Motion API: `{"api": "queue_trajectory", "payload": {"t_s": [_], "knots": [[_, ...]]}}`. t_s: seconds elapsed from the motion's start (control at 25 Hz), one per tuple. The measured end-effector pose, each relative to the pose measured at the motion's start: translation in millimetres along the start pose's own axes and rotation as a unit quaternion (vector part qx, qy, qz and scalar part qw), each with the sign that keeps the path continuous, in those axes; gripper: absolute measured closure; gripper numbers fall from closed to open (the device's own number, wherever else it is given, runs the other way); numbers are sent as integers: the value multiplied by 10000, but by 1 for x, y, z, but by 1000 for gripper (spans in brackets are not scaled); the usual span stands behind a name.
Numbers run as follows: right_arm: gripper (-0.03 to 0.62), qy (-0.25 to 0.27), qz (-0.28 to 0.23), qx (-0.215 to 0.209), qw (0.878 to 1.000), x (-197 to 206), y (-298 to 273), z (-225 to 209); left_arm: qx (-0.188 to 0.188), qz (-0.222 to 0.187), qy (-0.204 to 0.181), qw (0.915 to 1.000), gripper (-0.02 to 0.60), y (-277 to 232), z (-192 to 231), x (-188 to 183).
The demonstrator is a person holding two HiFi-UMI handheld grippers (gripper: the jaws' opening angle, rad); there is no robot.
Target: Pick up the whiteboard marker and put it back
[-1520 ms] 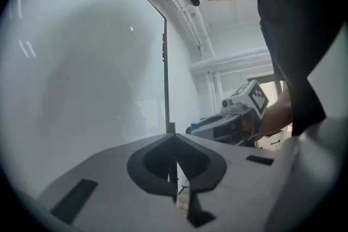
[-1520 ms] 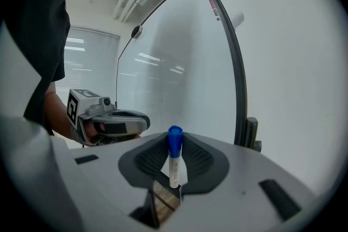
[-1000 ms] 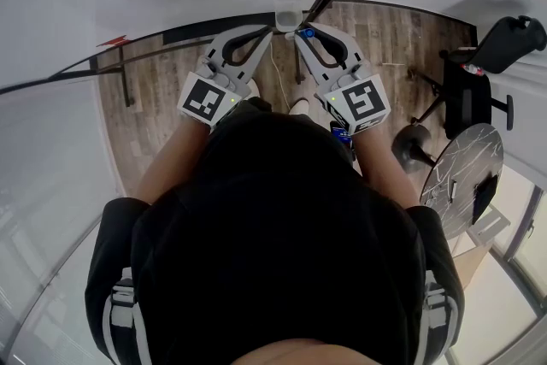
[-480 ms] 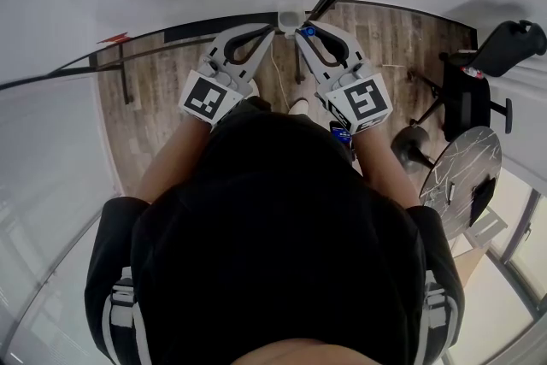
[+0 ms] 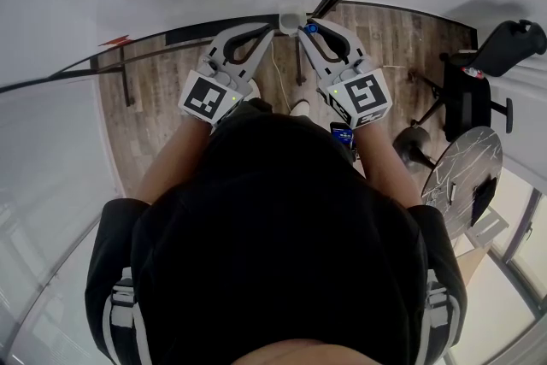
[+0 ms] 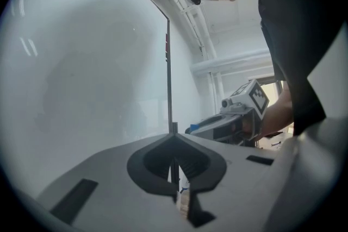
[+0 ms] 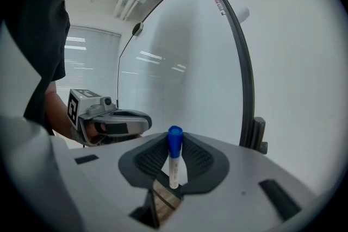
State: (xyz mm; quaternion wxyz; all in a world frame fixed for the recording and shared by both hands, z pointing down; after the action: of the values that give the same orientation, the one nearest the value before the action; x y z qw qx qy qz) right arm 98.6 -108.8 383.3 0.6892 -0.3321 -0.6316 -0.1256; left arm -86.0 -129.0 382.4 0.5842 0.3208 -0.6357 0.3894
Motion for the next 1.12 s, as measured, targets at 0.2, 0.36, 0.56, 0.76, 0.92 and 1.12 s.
{"api": "queue_trajectory", "payload": {"t_s": [0.2,0.36,0.56,0.76,0.92,1.12], "knots": [[522,43,115,137,9998,3,-11,-13,-10,-69,-9,10000,578,0,4,-3],[522,55,264,197,9994,9,-26,-22,-9,-104,-23,9999,578,1,6,-3],[522,46,561,227,9982,19,-47,-29,13,-104,-6,9999,578,2,10,-2],[522,27,898,241,9957,42,-67,-38,-12,-90,3,10000,578,3,13,-1],[522,-13,1150,257,9930,62,-81,-47,-49,-67,34,10000,578,2,17,2],[522,1,1496,205,9885,83,-94,-50,-107,-37,61,9999,578,5,20,6]]}}
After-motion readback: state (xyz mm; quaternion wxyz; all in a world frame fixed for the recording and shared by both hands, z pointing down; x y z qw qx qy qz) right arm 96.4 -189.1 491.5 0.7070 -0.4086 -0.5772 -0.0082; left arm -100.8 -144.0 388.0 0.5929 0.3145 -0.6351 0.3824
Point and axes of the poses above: the fingertips, and each gripper's own axes: y backward along the fingers, z to its left, x out of its underside, the point moved 9 cm from there along y, backward along the fingers, and after that the axes turned 3 degrees about z, right-handed, at the moved point
